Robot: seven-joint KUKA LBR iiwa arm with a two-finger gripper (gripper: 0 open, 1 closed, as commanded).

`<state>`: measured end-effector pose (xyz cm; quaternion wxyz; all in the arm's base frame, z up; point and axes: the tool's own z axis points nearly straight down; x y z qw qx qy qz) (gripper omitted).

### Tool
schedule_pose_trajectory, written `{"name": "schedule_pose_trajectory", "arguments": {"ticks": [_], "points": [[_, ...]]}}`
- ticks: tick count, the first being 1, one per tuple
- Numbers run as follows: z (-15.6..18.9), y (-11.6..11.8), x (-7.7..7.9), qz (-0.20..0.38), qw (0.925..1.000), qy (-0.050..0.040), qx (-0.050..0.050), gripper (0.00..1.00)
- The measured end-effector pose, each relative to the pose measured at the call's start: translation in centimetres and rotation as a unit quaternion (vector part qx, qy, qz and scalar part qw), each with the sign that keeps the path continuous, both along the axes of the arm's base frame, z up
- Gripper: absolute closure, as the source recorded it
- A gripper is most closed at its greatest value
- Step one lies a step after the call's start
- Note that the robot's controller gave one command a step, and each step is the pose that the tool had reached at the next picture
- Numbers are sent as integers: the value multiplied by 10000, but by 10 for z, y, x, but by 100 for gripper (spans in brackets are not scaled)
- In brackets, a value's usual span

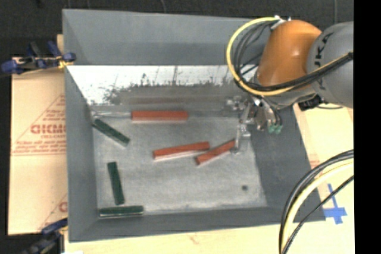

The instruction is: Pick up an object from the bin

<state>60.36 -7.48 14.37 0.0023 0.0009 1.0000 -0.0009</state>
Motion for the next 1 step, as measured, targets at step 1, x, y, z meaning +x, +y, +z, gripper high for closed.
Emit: {"name": "schedule_pose_trajectory", "arguments": {"ticks": [1], "points": [[-44, 33, -40, -74, 10000, -12, 8, 0]]}}
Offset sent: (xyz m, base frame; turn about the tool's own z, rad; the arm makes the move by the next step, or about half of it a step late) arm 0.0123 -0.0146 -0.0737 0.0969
